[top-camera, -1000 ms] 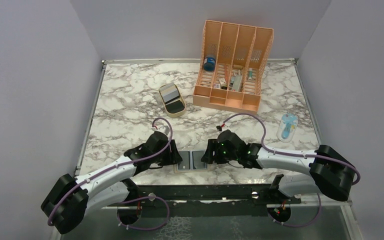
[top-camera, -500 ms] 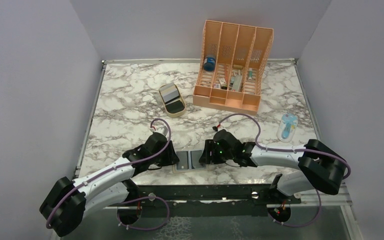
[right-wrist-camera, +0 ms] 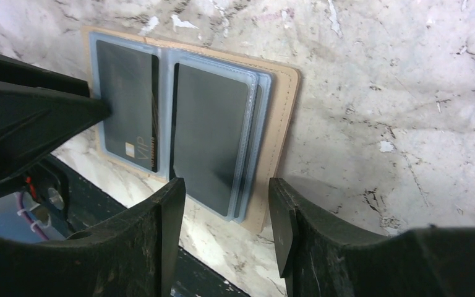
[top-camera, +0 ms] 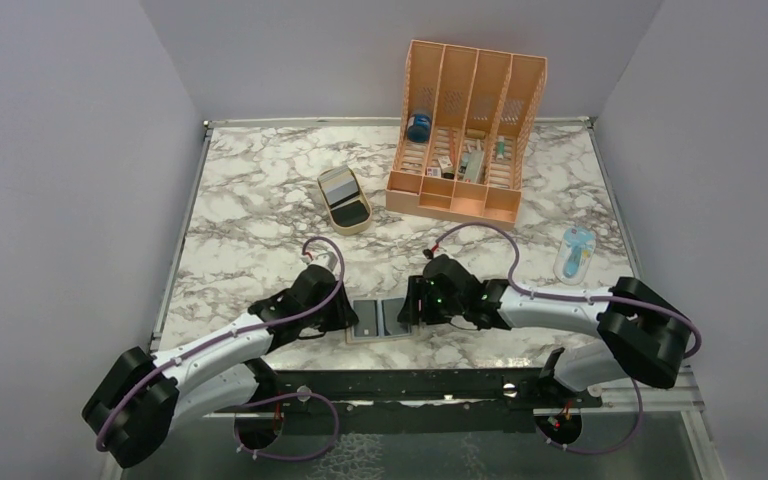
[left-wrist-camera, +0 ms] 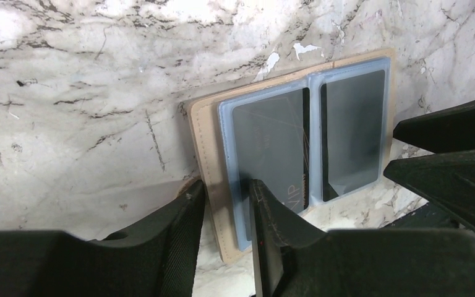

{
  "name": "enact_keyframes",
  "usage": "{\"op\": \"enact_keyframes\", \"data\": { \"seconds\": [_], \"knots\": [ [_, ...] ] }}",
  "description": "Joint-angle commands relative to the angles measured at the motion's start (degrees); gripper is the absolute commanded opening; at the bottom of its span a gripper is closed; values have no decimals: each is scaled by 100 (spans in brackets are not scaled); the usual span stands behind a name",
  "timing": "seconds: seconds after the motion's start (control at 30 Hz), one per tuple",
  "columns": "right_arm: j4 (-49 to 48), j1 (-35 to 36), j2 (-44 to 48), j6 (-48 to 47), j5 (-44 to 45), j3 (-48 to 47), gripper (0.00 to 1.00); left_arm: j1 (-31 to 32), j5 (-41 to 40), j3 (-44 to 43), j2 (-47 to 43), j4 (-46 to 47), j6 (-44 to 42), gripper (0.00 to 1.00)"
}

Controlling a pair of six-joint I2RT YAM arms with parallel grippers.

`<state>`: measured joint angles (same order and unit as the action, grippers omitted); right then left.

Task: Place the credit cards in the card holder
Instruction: Insert the credit card into the card holder, then turn over the card slot in the card holder.

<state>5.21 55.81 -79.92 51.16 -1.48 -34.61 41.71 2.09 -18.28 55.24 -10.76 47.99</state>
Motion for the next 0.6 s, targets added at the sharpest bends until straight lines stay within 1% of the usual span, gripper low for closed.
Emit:
{"op": "enact_keyframes", "data": {
  "seconds": [0.0, 0.13, 0.27, 0.43, 0.57],
  "knots": [
    [114, 26, -150, 39, 177, -246, 54, 12, 169, 153, 127, 286, -2, 33],
    [538, 22, -59, 5, 493, -395, 56, 17, 230, 164, 110, 359, 32, 29],
    [663, 22, 147, -10, 645, -371, 56, 17, 363, 206, 104, 555, 124, 22],
    [713, 26, 166, -37, 762, -349, 57, 23, 426, 229, 145, 697, 176, 16],
    [1051, 25, 143, -55, 1018, -495, 58, 23, 453, 223, 210, 740, 176, 9]
  ]
}}
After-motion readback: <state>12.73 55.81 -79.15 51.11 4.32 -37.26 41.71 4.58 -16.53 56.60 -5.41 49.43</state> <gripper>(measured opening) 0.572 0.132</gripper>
